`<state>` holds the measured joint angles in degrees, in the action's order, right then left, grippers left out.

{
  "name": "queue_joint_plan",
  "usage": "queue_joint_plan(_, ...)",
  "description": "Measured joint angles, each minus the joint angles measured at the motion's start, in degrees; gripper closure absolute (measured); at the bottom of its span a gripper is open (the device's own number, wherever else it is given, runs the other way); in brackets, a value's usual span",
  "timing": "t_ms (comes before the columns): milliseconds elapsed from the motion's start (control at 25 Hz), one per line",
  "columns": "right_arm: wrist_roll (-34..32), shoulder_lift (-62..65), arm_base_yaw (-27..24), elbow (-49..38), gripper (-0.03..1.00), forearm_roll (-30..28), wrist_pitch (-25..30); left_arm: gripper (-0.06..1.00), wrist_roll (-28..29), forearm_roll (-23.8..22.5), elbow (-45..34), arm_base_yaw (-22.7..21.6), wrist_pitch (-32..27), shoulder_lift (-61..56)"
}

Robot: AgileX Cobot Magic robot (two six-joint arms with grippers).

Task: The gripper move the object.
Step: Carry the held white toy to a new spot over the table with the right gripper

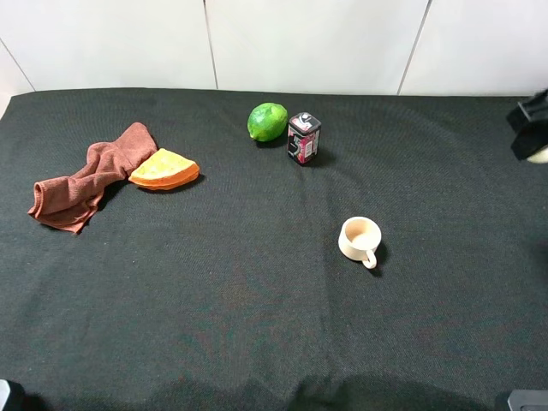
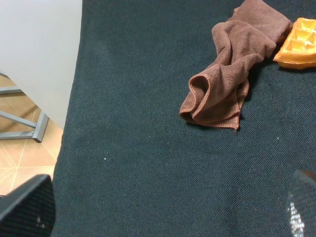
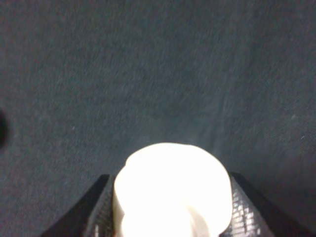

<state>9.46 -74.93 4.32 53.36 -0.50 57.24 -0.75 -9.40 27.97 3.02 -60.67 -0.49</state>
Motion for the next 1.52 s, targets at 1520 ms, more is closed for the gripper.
queue_joint_plan(1520,-9.95,8.57,17.63,-16.6,0.62,1.63,-6.78,-0.05,0.0,0.0,0.0,0.0,0.0,0.0)
